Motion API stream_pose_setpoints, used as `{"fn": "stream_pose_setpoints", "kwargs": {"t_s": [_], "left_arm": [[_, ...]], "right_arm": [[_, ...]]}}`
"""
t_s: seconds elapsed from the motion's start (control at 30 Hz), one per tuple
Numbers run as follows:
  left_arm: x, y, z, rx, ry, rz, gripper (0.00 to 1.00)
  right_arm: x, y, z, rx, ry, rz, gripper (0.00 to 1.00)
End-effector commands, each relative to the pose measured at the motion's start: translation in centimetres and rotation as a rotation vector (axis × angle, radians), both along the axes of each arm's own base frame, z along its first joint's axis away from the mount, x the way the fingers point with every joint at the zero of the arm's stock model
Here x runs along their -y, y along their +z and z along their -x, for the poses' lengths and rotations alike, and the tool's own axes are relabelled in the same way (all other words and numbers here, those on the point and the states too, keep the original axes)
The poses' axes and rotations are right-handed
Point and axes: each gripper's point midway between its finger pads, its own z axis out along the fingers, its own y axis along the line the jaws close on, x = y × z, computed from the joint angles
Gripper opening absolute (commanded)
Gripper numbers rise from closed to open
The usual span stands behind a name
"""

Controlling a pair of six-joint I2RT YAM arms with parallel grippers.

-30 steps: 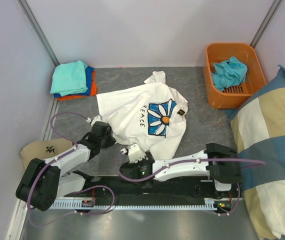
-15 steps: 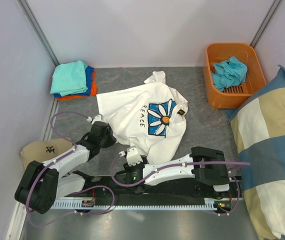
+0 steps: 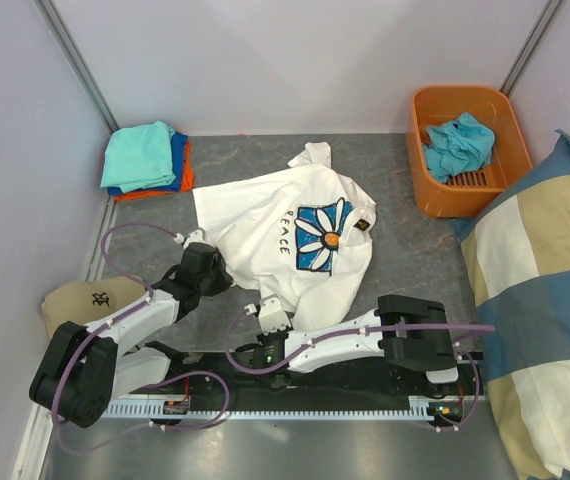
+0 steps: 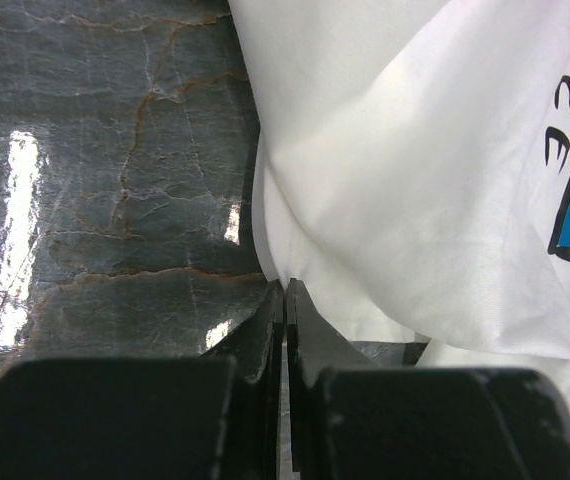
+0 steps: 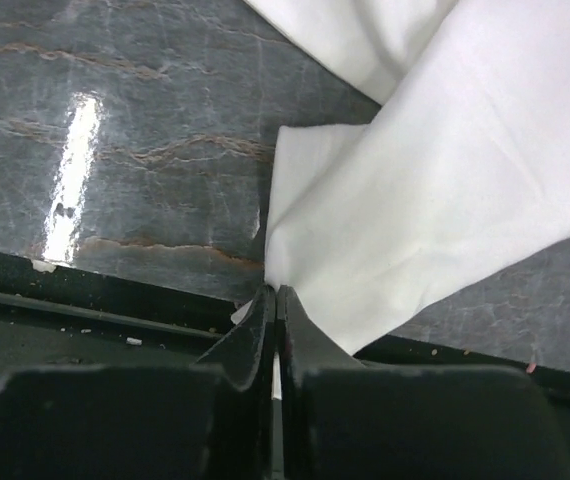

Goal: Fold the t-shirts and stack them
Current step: Flatten the tshirt out

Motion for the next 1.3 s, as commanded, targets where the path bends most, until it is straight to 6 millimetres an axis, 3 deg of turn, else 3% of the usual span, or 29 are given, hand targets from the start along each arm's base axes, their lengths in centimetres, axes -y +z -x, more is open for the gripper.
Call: {"fn": "stream_pose_setpoints", "kwargs": {"t_s": [0.0, 0.1, 0.17, 0.2, 0.27, 0.3, 0.33, 0.37, 0.43, 0.53, 0.57, 0.63, 0.73, 0.93, 1.0, 1.07, 1.1, 1.13, 1.17, 1.2, 1.23, 1.27], "left_arm": [[0.4, 0.9, -0.5, 0.047, -0.031, 0.007, 0.02], [0.6, 2.0, -1.0, 0.067, -0.028, 0.013, 0.02], [0.5, 2.9, -1.1, 0.071, -0.027, 0.011, 0.02], [0.8, 4.6, -1.9, 0.111, -0.031, 0.021, 0.02], [0.9, 6.2, -2.1, 0.119, -0.041, 0.015, 0.02], [1.2, 9.2, -3.3, 0.180, -0.056, 0.018, 0.02], [1.2, 10.5, -3.6, 0.197, -0.063, 0.008, 0.02], [1.1, 13.0, -4.3, 0.242, -0.075, -0.013, 0.02], [0.5, 15.7, -4.8, 0.289, -0.070, -0.038, 0.02], [-1.2, 19.8, -5.4, 0.367, -0.040, -0.093, 0.02], [-1.8, 20.9, -5.6, 0.392, -0.027, -0.115, 0.02], [-2.9, 21.5, -5.6, 0.398, 0.000, -0.136, 0.02], [-3.9, 21.9, -5.7, 0.402, 0.018, -0.150, 0.02], [-4.2, 22.0, -5.8, 0.397, 0.008, -0.155, 0.02], [-4.1, 22.5, -6.6, 0.400, 0.003, -0.167, 0.02], [-3.6, 24.4, -7.8, 0.441, -0.013, -0.160, 0.02], [-3.3, 23.8, -9.0, 0.417, -0.020, -0.165, 0.02], [-3.1, 24.4, -9.8, 0.429, -0.026, -0.162, 0.02], [-2.7, 25.9, -10.9, 0.454, -0.037, -0.154, 0.02], [-2.8, 26.4, -11.8, 0.459, -0.034, -0.154, 0.02], [-2.5, 25.5, -13.3, 0.431, -0.045, -0.159, 0.02], [-2.0, 28.0, -14.5, 0.480, -0.070, -0.150, 0.02]], "right_arm": [[0.7, 1.0, -0.1, 0.026, -0.028, -0.022, 0.00], [1.3, 4.1, -1.3, 0.108, -0.047, -0.062, 0.00], [1.4, 7.4, -2.8, 0.182, -0.075, -0.138, 0.00], [1.9, 9.6, -3.4, 0.203, -0.088, -0.180, 0.00], [2.9, 12.7, -5.5, 0.284, -0.130, -0.231, 0.00], [3.8, 14.0, -6.5, 0.319, -0.152, -0.241, 0.00], [5.1, 16.3, -7.8, 0.353, -0.198, -0.292, 0.00], [6.2, 17.4, -8.6, 0.385, -0.216, -0.297, 0.00], [9.6, 20.5, -11.3, 0.478, -0.306, -0.325, 0.00], [13.9, 23.3, -13.7, 0.558, -0.388, -0.309, 0.00], [14.7, 23.9, -14.1, 0.575, -0.402, -0.303, 0.00], [16.5, 25.4, -14.7, 0.615, -0.428, -0.290, 0.00], [17.8, 26.0, -15.0, 0.626, -0.444, -0.274, 0.00], [18.5, 26.3, -15.0, 0.631, -0.445, -0.275, 0.00], [18.2, 27.2, -15.5, 0.655, -0.445, -0.281, 0.00], [18.6, 28.3, -16.6, 0.677, -0.427, -0.209, 0.00], [17.6, 29.1, -17.7, 0.699, -0.441, -0.267, 0.00], [18.3, 29.4, -19.1, 0.705, -0.461, -0.246, 0.00], [18.4, 29.6, -20.1, 0.697, -0.427, -0.200, 0.00], [16.9, 29.9, -21.9, 0.685, -0.402, -0.268, 0.00], [18.3, 30.8, -24.1, 0.694, -0.446, -0.282, 0.00], [18.5, 31.3, -25.5, 0.695, -0.450, -0.298, 0.00]]}}
